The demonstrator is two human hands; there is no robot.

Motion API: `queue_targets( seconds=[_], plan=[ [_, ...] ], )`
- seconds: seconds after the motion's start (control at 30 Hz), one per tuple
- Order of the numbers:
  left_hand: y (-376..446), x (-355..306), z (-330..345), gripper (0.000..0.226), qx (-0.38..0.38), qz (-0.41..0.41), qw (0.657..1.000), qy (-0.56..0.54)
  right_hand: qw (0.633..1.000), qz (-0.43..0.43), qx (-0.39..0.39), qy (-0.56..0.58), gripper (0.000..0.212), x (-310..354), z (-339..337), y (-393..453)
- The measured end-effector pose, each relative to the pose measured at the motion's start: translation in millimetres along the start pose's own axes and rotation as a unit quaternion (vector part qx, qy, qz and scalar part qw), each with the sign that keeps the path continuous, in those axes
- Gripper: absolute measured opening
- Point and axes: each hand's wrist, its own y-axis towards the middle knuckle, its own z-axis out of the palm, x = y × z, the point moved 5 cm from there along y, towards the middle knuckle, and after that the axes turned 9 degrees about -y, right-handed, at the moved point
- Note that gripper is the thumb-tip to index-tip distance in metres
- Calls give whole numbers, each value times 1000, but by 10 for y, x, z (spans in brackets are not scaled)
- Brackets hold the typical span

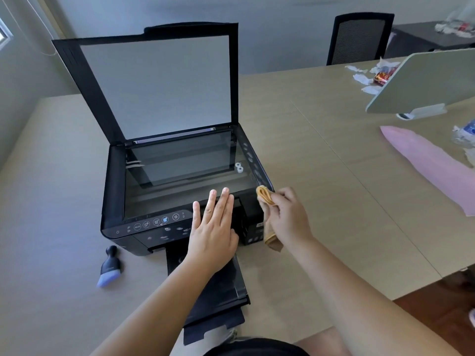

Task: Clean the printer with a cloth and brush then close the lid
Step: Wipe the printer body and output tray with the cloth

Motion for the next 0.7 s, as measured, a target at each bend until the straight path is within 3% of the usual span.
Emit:
queue_targets(
  seconds=[0.13, 0.23, 0.4, 0.7],
  plan=[
    [209, 5, -197, 79, -25, -12, 999, -47, 991, -116, 29, -56, 22, 452, 214, 29],
    [378, 38, -299, 76, -32, -19, 998, -49, 983, -163, 51, -61, 27, 427, 138, -22],
    [614, -17, -273, 66, -8, -10, 1000, -5, 994, 15, 80, -69, 23, -80, -140, 272],
    [868, -100, -200, 66, -25, -64, 998, -11, 975, 24, 156, -159, 26, 82, 89, 989]
  ],
)
